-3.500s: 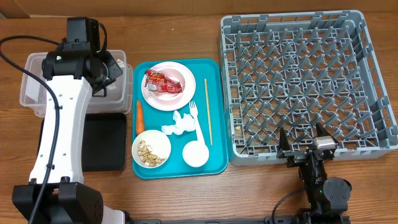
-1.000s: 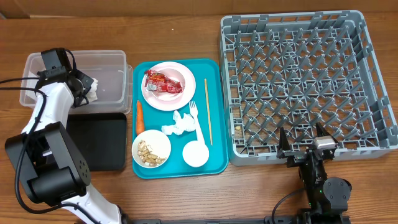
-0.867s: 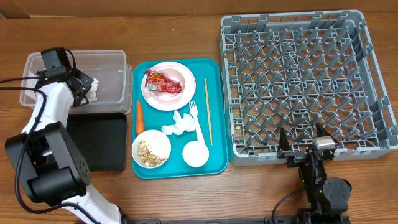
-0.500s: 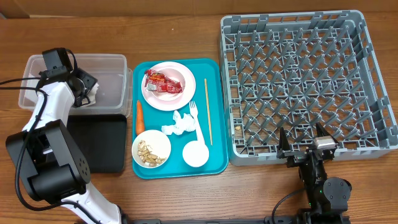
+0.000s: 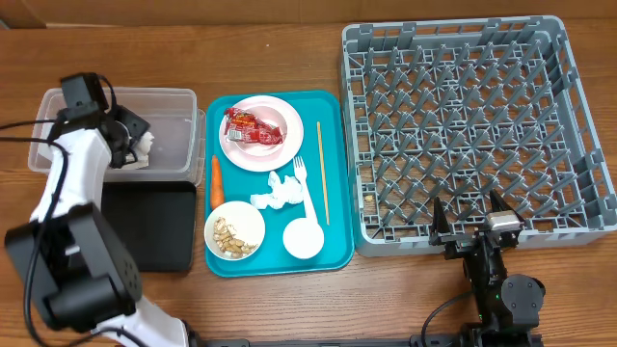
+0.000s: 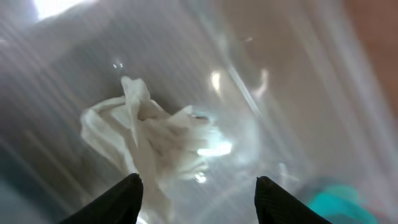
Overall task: Sort waste into correct bins and load items into the dishwasher
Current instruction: 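Open the left gripper to drop the tissue into the bin, then move the left gripper to the red wrapper on the pink plate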
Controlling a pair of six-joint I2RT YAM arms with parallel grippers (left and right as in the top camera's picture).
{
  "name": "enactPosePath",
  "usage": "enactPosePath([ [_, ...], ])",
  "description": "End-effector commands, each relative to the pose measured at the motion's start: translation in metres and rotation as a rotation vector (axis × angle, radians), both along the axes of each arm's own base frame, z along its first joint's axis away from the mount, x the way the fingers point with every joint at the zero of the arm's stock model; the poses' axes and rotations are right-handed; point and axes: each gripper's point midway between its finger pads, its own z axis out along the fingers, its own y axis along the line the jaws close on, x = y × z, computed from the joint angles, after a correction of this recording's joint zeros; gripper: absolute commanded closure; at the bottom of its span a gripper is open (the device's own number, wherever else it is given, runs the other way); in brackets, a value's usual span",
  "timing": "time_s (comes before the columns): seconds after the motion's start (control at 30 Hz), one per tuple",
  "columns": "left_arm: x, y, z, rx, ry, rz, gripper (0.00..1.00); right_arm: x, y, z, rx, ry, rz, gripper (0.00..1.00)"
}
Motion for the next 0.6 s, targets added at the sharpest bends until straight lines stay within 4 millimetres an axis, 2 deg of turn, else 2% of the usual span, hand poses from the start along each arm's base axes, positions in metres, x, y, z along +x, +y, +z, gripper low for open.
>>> enactPosePath([
  [0.0,0.001,-0.007,0.048,0.042,-0.091,-0.037,0.39,0.000,0.002,-0.002,-0.007,-0.005,0.008,0.00],
  [0.13,0.006,-0.024,0.065,0.017,-0.145,-0.084,0.37,0.000,0.002,-0.002,-0.007,-0.005,0.008,0.00],
  [0.23,0.016,-0.047,0.073,-0.045,-0.200,-0.157,0.35,0.000,0.002,-0.002,-0.007,-0.005,0.008,0.00],
  [0.3,0.026,-0.068,0.079,-0.094,-0.248,-0.224,0.30,0.000,0.002,-0.002,-0.007,-0.005,0.008,0.00],
  [0.43,0.039,-0.102,0.090,-0.135,-0.308,-0.320,0.28,0.000,0.002,-0.002,-0.007,-0.005,0.008,0.00],
  [0.5,0.045,-0.120,0.095,-0.141,-0.336,-0.367,0.22,0.000,0.002,-0.002,-0.007,-0.005,0.008,0.00],
  [0.57,0.050,-0.140,0.100,-0.142,-0.358,-0.410,0.10,0.000,0.002,-0.002,-0.007,-0.005,0.008,0.00],
])
